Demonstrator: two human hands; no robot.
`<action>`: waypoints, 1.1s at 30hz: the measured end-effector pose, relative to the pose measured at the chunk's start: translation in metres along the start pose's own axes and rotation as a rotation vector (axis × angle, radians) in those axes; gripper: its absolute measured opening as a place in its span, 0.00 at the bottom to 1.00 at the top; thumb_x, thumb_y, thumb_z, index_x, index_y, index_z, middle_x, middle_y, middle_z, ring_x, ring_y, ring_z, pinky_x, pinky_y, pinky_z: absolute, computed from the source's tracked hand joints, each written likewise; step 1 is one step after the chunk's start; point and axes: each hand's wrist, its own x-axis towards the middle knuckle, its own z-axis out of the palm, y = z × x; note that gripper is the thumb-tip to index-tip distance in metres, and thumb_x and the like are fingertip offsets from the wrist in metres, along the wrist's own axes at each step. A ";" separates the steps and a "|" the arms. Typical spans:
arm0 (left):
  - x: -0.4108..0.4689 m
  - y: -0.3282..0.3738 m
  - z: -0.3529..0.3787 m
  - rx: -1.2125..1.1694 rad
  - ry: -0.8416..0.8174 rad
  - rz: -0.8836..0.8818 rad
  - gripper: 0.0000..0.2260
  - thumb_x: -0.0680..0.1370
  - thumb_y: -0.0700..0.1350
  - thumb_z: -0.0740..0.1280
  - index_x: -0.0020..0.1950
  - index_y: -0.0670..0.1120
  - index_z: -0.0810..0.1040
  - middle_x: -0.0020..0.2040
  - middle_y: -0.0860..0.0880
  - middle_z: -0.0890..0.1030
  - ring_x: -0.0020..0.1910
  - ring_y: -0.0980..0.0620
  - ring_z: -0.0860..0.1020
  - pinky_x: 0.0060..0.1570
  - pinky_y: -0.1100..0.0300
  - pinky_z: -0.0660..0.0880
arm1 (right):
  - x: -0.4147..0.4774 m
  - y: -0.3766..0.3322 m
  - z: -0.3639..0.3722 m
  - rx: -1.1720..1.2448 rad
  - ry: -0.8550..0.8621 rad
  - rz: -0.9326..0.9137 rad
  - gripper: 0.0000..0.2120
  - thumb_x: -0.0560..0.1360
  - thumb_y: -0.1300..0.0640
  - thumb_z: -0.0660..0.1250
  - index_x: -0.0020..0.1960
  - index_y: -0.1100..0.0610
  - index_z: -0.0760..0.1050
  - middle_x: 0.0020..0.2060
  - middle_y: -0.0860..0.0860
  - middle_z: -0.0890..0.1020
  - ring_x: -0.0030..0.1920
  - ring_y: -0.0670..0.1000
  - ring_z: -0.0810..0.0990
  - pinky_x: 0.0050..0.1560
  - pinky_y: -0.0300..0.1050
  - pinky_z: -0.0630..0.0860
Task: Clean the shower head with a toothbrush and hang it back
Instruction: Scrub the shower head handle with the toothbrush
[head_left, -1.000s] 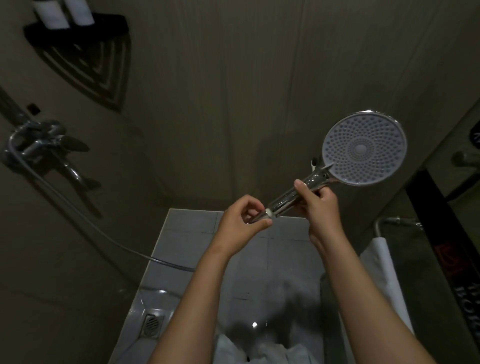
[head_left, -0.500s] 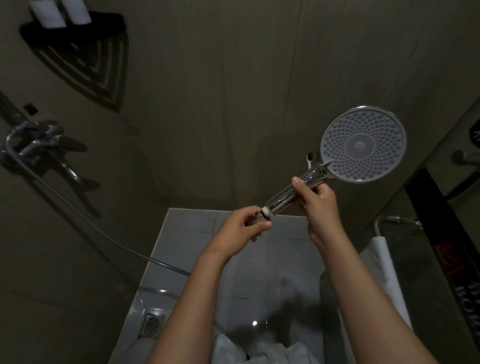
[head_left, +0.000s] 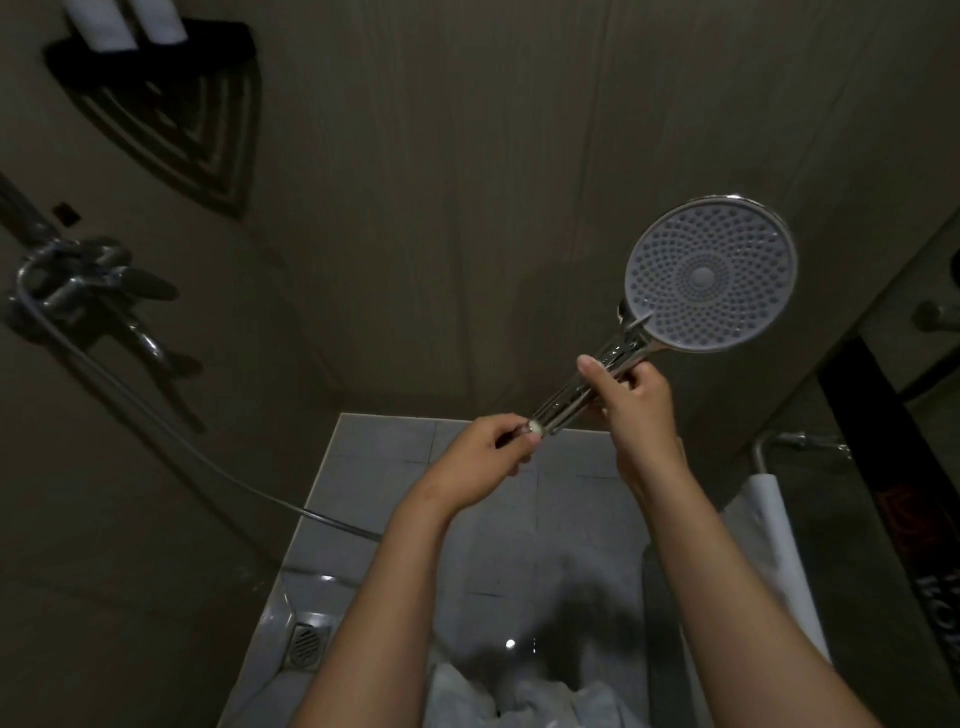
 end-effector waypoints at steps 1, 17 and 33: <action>0.000 0.000 -0.001 0.011 0.008 0.004 0.06 0.79 0.44 0.64 0.42 0.47 0.76 0.34 0.53 0.74 0.34 0.57 0.72 0.39 0.62 0.70 | 0.001 0.000 0.000 -0.002 0.001 0.003 0.05 0.73 0.58 0.71 0.41 0.53 0.75 0.36 0.48 0.80 0.40 0.47 0.80 0.52 0.51 0.78; 0.000 0.003 0.010 0.016 0.281 0.071 0.14 0.70 0.38 0.73 0.40 0.48 0.68 0.35 0.52 0.77 0.35 0.57 0.74 0.40 0.60 0.71 | 0.000 -0.001 0.006 0.025 0.010 0.003 0.04 0.73 0.59 0.71 0.43 0.54 0.75 0.41 0.52 0.82 0.49 0.55 0.82 0.58 0.60 0.77; -0.006 0.007 0.002 0.110 0.312 0.104 0.16 0.66 0.39 0.76 0.38 0.49 0.70 0.35 0.55 0.75 0.33 0.63 0.71 0.35 0.72 0.69 | -0.001 0.007 0.005 -0.022 0.020 0.016 0.06 0.71 0.56 0.72 0.45 0.55 0.77 0.44 0.55 0.83 0.50 0.56 0.83 0.58 0.59 0.77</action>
